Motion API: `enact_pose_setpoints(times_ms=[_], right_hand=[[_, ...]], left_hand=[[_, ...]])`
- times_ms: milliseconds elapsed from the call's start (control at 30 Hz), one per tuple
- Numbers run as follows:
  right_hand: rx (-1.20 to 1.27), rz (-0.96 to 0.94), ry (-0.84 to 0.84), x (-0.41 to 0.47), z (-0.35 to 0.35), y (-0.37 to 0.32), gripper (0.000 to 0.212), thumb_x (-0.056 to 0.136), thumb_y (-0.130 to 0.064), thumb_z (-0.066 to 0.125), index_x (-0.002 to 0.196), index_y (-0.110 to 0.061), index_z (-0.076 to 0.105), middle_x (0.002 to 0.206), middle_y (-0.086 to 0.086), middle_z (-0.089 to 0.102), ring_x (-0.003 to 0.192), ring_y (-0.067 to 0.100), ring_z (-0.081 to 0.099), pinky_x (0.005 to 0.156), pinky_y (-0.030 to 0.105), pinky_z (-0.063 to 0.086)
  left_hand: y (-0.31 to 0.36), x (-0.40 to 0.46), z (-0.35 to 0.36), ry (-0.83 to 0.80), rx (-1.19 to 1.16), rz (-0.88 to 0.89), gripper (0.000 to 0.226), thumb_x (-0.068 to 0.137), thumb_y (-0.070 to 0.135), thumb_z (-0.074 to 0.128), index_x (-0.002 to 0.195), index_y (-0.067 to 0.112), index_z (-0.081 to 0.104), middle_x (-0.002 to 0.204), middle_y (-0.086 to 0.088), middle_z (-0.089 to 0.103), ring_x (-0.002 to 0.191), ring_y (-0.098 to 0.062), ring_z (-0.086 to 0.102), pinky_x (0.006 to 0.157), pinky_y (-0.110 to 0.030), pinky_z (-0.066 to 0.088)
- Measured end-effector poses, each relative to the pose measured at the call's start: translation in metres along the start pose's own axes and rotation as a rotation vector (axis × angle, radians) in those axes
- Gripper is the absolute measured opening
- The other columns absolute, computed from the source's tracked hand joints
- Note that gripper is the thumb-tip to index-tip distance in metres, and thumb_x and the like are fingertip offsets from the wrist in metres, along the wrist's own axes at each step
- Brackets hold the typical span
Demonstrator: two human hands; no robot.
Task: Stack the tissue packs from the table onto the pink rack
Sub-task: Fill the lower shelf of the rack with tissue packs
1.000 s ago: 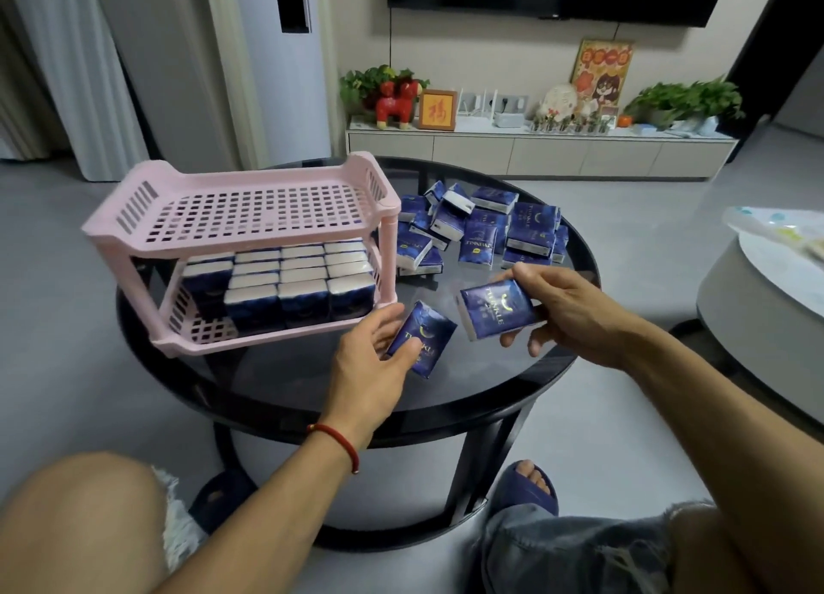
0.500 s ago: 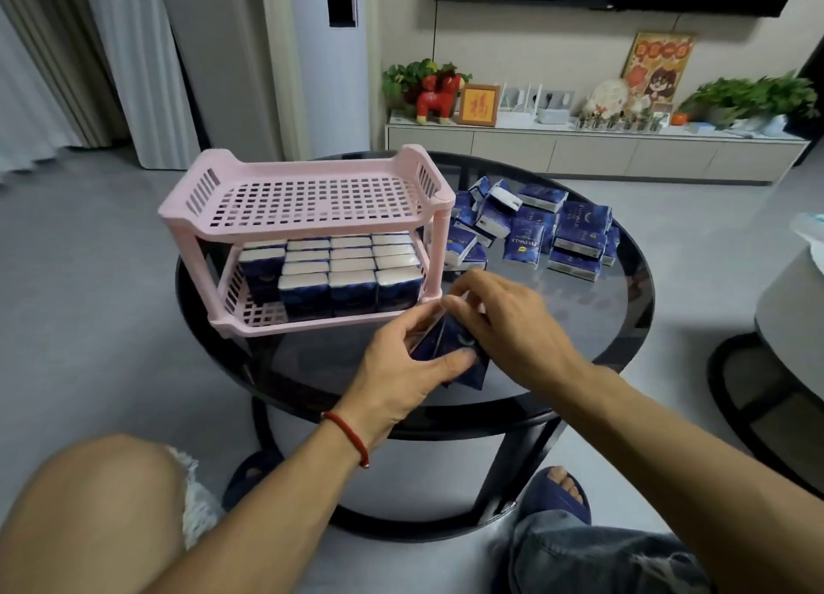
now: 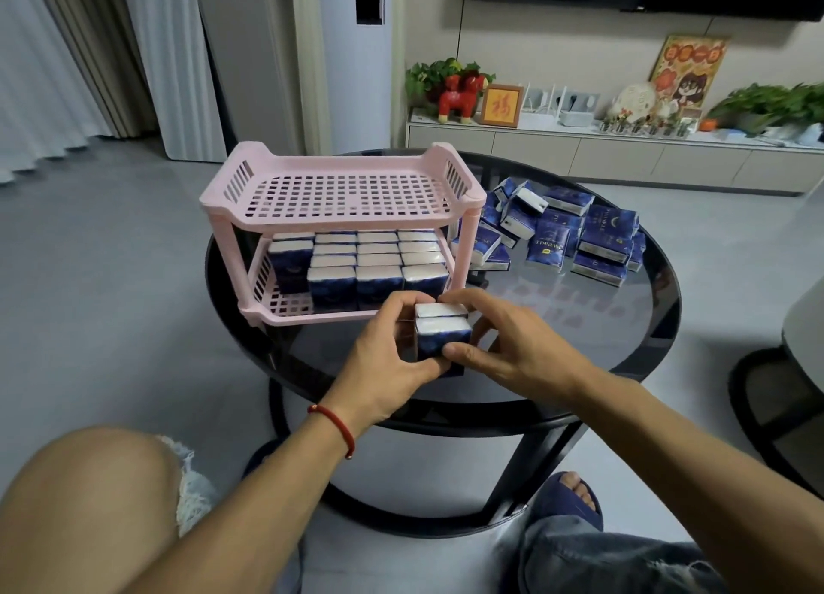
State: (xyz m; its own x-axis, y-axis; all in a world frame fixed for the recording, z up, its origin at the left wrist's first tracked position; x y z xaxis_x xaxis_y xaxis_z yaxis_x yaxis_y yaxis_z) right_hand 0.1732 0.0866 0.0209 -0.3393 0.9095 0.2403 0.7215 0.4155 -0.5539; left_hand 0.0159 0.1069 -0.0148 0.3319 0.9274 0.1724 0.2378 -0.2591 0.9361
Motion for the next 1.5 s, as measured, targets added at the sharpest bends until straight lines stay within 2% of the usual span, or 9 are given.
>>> enact_pose_setpoints(times_ms=[200, 333, 467, 567, 633, 767, 1100, 1267, 1500], right_hand=[[0.001, 0.017, -0.027, 0.007, 0.001, -0.004, 0.054, 0.091, -0.038, 0.075, 0.138, -0.033, 0.05, 0.123, -0.007, 0.062, 0.101, 0.008, 0.062, 0.081, 0.026, 0.059], [0.047, 0.048, -0.065, 0.012, 0.003, -0.007, 0.05, 0.09, -0.034, 0.076, 0.134, -0.03, 0.052, 0.13, -0.006, 0.062, 0.105, 0.011, 0.066, 0.091, 0.033, 0.059], [0.144, 0.067, -0.031, 0.018, 0.002, -0.02, 0.048, 0.086, -0.029, 0.081, 0.128, -0.024, 0.058, 0.116, -0.007, 0.068, 0.099, 0.011, 0.069, 0.087, 0.027, 0.059], [0.226, 0.05, -0.024, 0.025, 0.005, -0.038, 0.045, 0.085, -0.027, 0.082, 0.124, -0.022, 0.06, 0.109, -0.013, 0.067, 0.097, 0.004, 0.068, 0.084, 0.022, 0.059], [0.252, 0.037, -0.037, 0.032, 0.012, -0.049, 0.045, 0.086, -0.026, 0.082, 0.124, -0.02, 0.06, 0.108, -0.013, 0.067, 0.096, 0.003, 0.068, 0.083, 0.023, 0.06], [0.281, 0.02, -0.048, 0.048, 0.025, -0.06, 0.046, 0.086, -0.026, 0.082, 0.126, -0.02, 0.06, 0.11, -0.01, 0.069, 0.097, 0.006, 0.07, 0.085, 0.03, 0.062], [0.325, -0.08, 0.03, 0.09, 0.038, -0.092, 0.048, 0.085, -0.028, 0.082, 0.128, -0.023, 0.062, 0.108, -0.011, 0.071, 0.098, 0.006, 0.069, 0.088, 0.027, 0.058], [0.221, -0.097, 0.166, 0.121, 0.041, -0.107, 0.051, 0.086, -0.03, 0.081, 0.132, -0.02, 0.061, 0.115, -0.01, 0.067, 0.102, 0.003, 0.061, 0.09, 0.02, 0.048], [-0.196, -0.042, 0.137, 0.153, 0.055, -0.114, 0.053, 0.093, -0.041, 0.067, 0.141, -0.025, 0.054, 0.139, 0.001, 0.061, 0.129, 0.029, 0.047, 0.105, 0.044, 0.031]], left_hand=[[0.015, -0.024, -0.031, 0.153, 0.271, 0.101, 0.064, 0.078, 0.025, 0.085, 0.132, 0.034, 0.053, 0.121, 0.015, 0.06, 0.109, -0.002, 0.061, 0.091, -0.026, 0.057], [0.037, -0.053, -0.099, 0.626, 0.334, 0.219, 0.034, 0.084, 0.007, 0.077, 0.107, 0.018, 0.054, 0.1, -0.001, 0.061, 0.083, -0.015, 0.064, 0.071, -0.027, 0.059], [0.007, -0.063, -0.159, 0.937, 0.295, 0.045, 0.051, 0.083, 0.014, 0.077, 0.121, 0.019, 0.044, 0.123, -0.01, 0.045, 0.104, -0.03, 0.055, 0.087, -0.042, 0.054], [-0.035, -0.039, -0.167, 0.798, 0.146, -0.214, 0.059, 0.085, 0.041, 0.075, 0.135, 0.024, 0.048, 0.136, -0.002, 0.049, 0.12, -0.022, 0.055, 0.101, -0.045, 0.052], [-0.045, -0.029, -0.159, 0.697, 0.016, -0.24, 0.043, 0.09, 0.049, 0.068, 0.127, 0.03, 0.056, 0.124, 0.003, 0.064, 0.113, -0.018, 0.063, 0.097, -0.046, 0.056], [-0.042, -0.025, -0.161, 0.703, 0.075, -0.189, 0.018, 0.104, 0.043, 0.051, 0.109, 0.028, 0.059, 0.106, 0.004, 0.069, 0.101, -0.021, 0.067, 0.087, -0.042, 0.058], [-0.036, -0.008, -0.179, 0.597, 0.083, -0.24, 0.016, 0.106, 0.035, 0.051, 0.106, 0.022, 0.061, 0.102, 0.002, 0.073, 0.093, -0.019, 0.072, 0.085, -0.047, 0.062], [-0.03, 0.004, -0.193, 0.537, 0.137, -0.253, 0.014, 0.105, 0.035, 0.052, 0.098, 0.027, 0.062, 0.099, -0.001, 0.074, 0.095, -0.025, 0.072, 0.087, -0.051, 0.06], [-0.034, 0.005, -0.193, 0.517, 0.099, -0.239, 0.013, 0.106, 0.033, 0.05, 0.099, 0.029, 0.061, 0.104, -0.003, 0.073, 0.095, -0.025, 0.073, 0.083, -0.05, 0.063]])
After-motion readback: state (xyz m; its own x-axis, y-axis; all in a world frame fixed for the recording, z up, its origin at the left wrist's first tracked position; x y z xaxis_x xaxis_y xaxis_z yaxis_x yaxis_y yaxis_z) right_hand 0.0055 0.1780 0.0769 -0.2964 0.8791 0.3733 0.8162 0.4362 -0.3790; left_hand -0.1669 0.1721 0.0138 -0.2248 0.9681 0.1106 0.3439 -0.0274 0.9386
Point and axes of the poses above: each hand's wrist, its own x-axis towards the middle knuckle, its own z-axis out of the palm, y = z × x, the point moved 7 cm from there along x, towards the middle knuckle
